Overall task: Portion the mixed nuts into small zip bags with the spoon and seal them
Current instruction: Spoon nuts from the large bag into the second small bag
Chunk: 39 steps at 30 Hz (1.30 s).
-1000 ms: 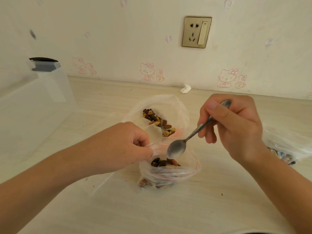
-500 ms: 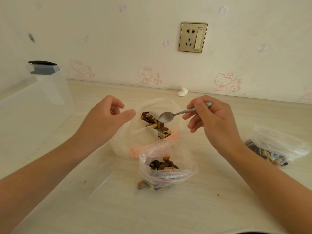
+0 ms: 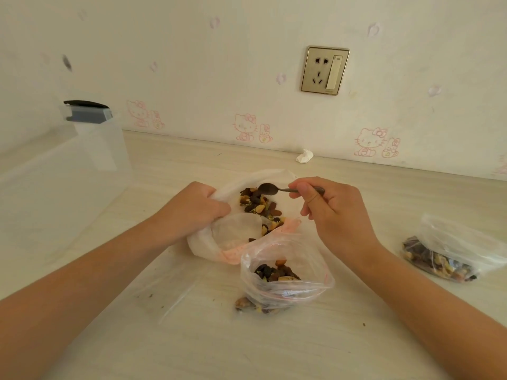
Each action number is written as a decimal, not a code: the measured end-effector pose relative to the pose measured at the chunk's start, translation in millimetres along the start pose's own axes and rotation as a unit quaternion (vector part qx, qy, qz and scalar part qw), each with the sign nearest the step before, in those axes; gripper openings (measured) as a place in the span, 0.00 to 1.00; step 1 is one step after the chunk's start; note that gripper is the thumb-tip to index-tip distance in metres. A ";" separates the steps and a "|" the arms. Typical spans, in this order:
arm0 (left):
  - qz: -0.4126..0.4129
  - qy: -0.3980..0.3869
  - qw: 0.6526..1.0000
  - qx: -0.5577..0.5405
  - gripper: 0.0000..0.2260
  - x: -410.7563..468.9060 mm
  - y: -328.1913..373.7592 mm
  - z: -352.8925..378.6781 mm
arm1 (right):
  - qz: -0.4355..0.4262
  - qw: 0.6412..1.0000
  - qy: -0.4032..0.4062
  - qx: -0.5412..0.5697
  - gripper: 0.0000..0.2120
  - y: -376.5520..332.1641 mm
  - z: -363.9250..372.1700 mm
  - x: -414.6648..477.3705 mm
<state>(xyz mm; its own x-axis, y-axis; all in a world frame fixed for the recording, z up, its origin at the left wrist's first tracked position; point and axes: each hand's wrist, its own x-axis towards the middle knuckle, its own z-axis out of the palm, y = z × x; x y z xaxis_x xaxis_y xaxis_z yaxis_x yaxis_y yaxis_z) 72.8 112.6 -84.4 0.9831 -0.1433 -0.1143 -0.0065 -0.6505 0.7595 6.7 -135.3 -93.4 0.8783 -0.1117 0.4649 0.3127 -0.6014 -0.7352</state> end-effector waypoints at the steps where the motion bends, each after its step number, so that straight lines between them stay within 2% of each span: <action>1: 0.004 0.004 1.000 0.006 0.05 0.4 -0.4 -0.4 | 0.001 1.000 0.009 -0.004 0.13 -0.4 -0.3 0.0; 4: 0.012 0.001 1.000 -0.009 0.05 -1.1 0.1 1.2 | 0.017 1.000 0.017 0.002 0.13 -1.2 -1.8 0.7; 10: 0.007 -0.054 0.990 -0.129 0.11 -3.8 4.1 4.6 | 0.066 0.992 0.024 0.101 0.15 -5.9 -2.7 1.2; 13: -0.001 -0.057 0.983 -0.176 0.08 -5.3 5.0 6.5 | 0.065 0.991 0.022 0.112 0.15 -6.1 -3.5 0.6; 18: -0.013 -0.097 0.967 -0.235 0.11 -8.5 8.0 8.3 | 0.044 0.995 0.005 0.086 0.15 -5.3 0.8 -2.1; 23: -0.005 -0.143 0.946 -0.290 0.11 -8.0 6.9 10.2 | 0.143 0.971 0.002 0.193 0.14 -1.0 -1.0 1.2; 29: 0.001 -0.147 0.945 -0.293 0.08 -4.2 5.1 9.6 | 0.253 0.921 0.016 0.296 0.12 4.8 -2.1 6.8; 34: -0.014 -0.102 0.964 -0.244 0.04 0.2 3.1 6.9 | 0.287 0.892 0.020 0.349 0.12 10.4 -4.4 8.3; 35: -0.019 -0.094 0.970 -0.225 0.05 0.4 3.3 5.2 | 0.289 0.889 0.022 0.353 0.12 11.2 -5.0 8.6; 39: -0.002 -0.057 0.994 -0.098 0.24 -0.7 7.9 -4.2 | 0.291 0.885 0.031 0.362 0.12 12.1 -7.8 9.9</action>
<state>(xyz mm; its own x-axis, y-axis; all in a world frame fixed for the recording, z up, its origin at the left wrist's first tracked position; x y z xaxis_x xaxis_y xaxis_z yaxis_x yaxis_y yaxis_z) 72.9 110.8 -75.7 0.9557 -0.2321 -0.1812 0.0445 -0.4946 0.8680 16.3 -149.8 -93.8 0.9524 -0.2920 -0.0873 -0.0174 0.2338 -0.9721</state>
